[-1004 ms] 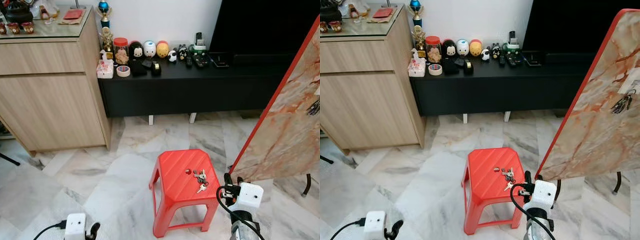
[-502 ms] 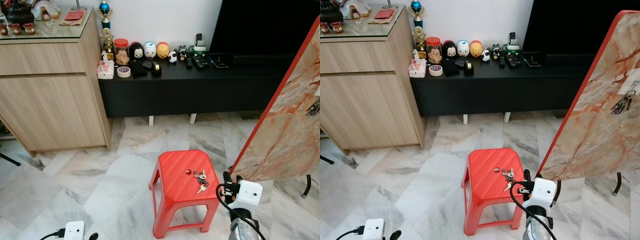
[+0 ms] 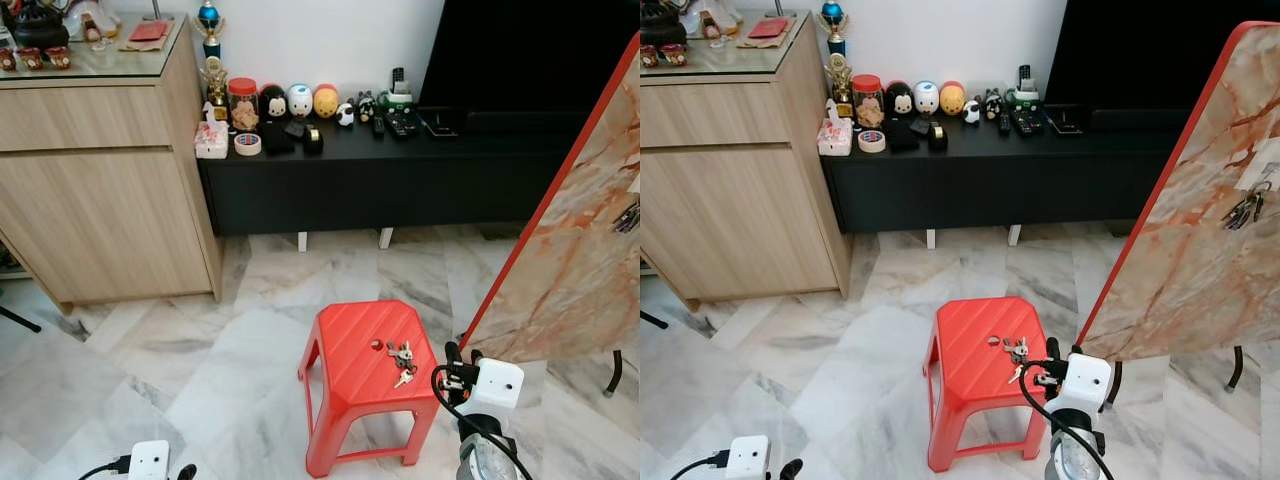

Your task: Hang keys on a hook

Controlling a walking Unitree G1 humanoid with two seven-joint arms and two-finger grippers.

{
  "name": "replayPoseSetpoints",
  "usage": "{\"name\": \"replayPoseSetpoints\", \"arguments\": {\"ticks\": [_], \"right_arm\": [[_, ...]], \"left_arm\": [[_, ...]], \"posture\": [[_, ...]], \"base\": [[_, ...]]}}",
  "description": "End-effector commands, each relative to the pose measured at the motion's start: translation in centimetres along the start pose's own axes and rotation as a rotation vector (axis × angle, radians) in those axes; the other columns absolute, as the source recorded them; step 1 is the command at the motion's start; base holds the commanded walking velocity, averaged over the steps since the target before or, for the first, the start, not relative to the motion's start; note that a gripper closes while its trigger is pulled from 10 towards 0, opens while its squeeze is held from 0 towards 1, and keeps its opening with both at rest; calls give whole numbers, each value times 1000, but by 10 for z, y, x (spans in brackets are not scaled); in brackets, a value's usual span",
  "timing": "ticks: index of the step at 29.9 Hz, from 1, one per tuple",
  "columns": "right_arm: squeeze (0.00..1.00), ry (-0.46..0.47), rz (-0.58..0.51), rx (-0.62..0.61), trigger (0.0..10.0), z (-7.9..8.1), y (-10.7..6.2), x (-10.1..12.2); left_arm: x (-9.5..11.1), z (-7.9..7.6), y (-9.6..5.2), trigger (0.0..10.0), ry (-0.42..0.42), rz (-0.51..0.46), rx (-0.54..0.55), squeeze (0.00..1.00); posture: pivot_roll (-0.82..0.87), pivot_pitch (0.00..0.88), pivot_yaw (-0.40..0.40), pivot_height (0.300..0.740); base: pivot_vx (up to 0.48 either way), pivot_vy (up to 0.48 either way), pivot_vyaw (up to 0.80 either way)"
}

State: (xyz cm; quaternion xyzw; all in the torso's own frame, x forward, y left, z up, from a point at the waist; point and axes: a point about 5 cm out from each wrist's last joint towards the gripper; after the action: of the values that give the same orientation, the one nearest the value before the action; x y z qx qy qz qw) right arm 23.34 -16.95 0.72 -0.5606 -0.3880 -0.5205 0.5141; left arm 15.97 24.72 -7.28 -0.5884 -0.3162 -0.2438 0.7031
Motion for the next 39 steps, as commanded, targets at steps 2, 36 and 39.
{"name": "replayPoseSetpoints", "arguments": {"ticks": [2,36,39], "right_arm": [[0,-17,-16,22,10000,2,5,6],[0,7,-22,-1,10000,2,6,7],[0,10,-18,-13,10000,0,6,6]], "left_arm": [[-4,-1,-1,10000,0,26,0,0],[-5,-8,-1,10000,3,28,-29,0],[-6,-9,-1,10000,2,29,-31,0]], "posture": [[65,8,-88,740],[67,7,-88,740],[67,7,-89,740]], "base": [[261,0,0],[141,0,0],[0,0,0]]}}
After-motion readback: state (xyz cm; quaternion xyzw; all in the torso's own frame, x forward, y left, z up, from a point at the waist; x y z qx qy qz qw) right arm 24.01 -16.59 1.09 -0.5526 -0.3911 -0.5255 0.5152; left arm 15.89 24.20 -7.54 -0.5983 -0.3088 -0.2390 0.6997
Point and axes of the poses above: a point about 5 cm out from each wrist's last joint towards the gripper, its own y axis pointing out of the wrist towards the gripper, its own x axis along the axis of the wrist's last joint, z = x × y
